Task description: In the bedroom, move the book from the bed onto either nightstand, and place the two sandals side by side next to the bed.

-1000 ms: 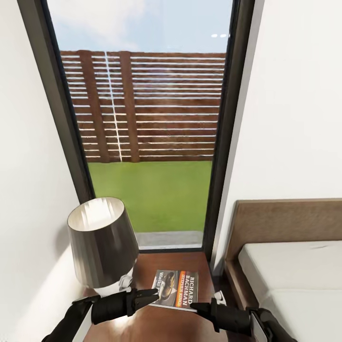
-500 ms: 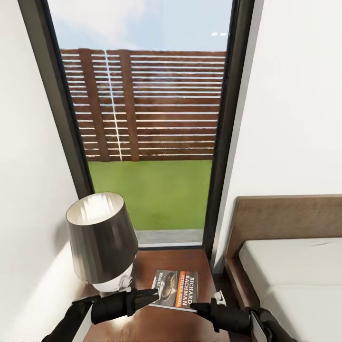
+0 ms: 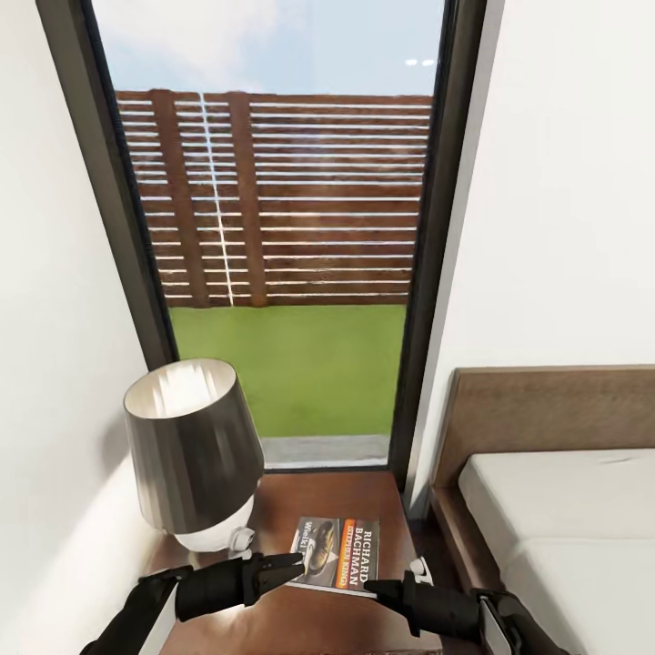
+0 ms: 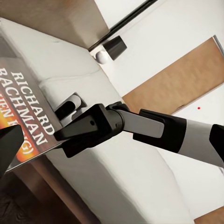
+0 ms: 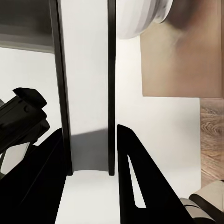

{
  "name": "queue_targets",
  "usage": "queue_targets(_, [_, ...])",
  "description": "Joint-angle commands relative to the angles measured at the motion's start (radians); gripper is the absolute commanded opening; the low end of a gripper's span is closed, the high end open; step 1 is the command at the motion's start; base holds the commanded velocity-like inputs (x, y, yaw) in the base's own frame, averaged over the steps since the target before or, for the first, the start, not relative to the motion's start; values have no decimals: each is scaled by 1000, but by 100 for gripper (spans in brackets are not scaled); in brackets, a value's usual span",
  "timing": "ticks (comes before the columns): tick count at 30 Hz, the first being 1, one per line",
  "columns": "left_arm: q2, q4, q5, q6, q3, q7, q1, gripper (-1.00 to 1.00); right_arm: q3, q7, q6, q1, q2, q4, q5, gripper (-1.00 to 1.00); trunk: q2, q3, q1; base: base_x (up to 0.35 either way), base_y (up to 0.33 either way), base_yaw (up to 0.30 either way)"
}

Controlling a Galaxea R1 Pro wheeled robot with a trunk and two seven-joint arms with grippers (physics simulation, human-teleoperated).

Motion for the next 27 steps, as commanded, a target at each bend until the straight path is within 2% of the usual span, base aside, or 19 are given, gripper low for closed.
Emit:
queue_targets(1, [0,0,3,11,-1,-2,0,100,-5,4,9,-1,1,0,2,-100,-8,-4,4,0,0,0])
queue_targets(27, [0,0,3,11,-1,-1,0,100,-5,4,9,-1,1,0,2,-100,-190,-86,103,0,0,0])
